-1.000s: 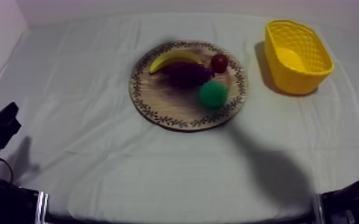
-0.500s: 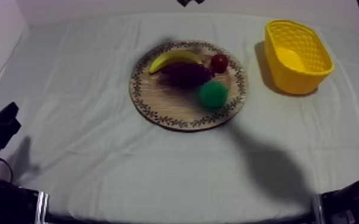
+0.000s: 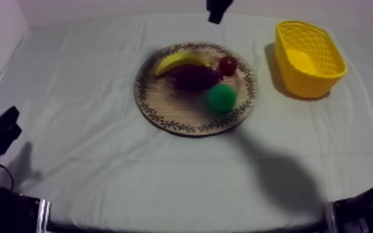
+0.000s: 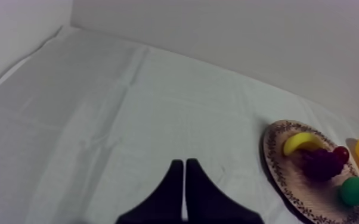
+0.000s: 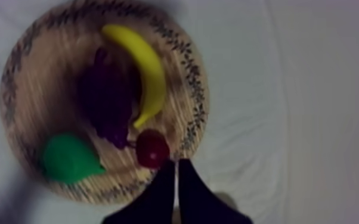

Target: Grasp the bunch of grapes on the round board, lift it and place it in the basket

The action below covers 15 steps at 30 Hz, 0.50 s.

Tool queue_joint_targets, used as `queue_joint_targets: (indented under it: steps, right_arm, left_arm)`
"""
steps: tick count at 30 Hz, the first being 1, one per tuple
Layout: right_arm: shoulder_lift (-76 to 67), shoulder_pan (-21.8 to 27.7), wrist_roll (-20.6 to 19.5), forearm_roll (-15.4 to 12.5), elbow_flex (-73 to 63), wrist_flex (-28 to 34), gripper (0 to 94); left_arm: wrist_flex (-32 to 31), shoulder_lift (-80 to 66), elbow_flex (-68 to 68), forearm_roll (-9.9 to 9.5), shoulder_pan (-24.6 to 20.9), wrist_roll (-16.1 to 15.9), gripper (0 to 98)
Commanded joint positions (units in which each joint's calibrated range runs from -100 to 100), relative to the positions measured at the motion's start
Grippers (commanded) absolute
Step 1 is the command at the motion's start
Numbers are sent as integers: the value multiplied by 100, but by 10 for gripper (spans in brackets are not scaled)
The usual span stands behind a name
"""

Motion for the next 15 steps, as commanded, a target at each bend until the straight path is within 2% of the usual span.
queue_joint_targets:
  steps: [1,6,15]
  right_arm:
    - [-27,1,616,48,96,243,7]
    - [-100,-26,730,84,370,317,7]
    - [-309,-7,560,-167,705,-149,29]
  left_arm:
    - [0,0,0,-1,-2,1,1]
    - [0,0,0,-1,-2,1,1]
    - [0,0,0,-1,-2,1,1]
